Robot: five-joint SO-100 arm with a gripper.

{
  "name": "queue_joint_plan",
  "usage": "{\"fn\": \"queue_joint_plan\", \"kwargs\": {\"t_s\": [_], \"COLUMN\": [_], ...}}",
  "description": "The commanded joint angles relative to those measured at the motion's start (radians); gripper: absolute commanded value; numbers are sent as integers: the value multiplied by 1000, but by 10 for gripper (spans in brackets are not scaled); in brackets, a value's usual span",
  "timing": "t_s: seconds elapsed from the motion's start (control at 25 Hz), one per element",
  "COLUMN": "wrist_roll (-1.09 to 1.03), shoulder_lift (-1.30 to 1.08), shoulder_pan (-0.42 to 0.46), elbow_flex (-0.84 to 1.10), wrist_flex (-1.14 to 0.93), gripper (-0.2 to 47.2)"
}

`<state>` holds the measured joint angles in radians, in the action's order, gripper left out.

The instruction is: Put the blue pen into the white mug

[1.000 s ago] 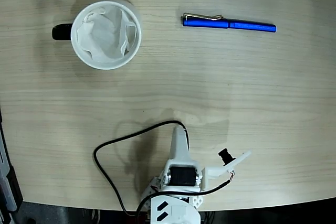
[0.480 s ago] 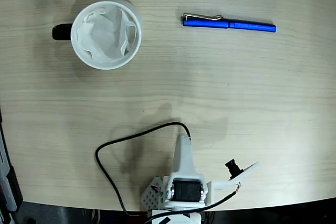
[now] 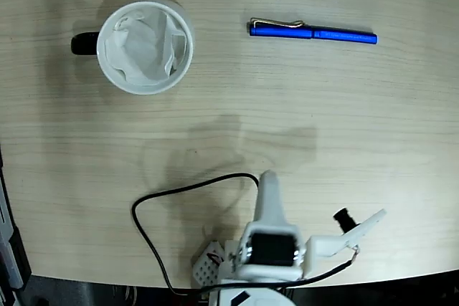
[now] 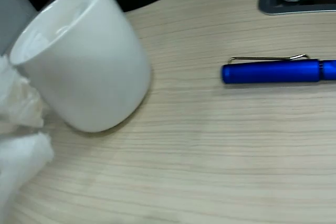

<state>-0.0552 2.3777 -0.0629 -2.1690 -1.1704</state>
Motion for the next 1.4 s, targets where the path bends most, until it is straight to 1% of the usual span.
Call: {"fn": "queue_joint_plan", "kwargs": {"t_s": [0.0,0.12,0.32,0.52,0.56,0.6,0.64,0.84,0.92,0.96,1.04,1.12,1.2,1.24,1.36], "wrist_roll": [-29,-29,-29,-29,-29,-29,-29,-29,-29,-29,-26,-26,-29,-29,-29], "shoulder_lift": [-209,-446,-776,-988,-1017,-1043,-1071,-1212,-1281,-1310,-1351,-1393,-1439,-1462,-1526], "shoulder_pan": [-34,-44,-61,-67,-71,-75,-80,-98,-103,-104,-106,-106,-106,-106,-104], "elbow_flex": [216,433,726,916,939,960,985,1155,1253,1296,1345,1381,1424,1443,1496], "wrist_flex": [-83,-213,-354,-393,-393,-393,-393,-420,-476,-500,-508,-508,-511,-514,-514], "gripper": [2,2,2,3,33,77,94,99,121,124,145,188,194,211,215]}}
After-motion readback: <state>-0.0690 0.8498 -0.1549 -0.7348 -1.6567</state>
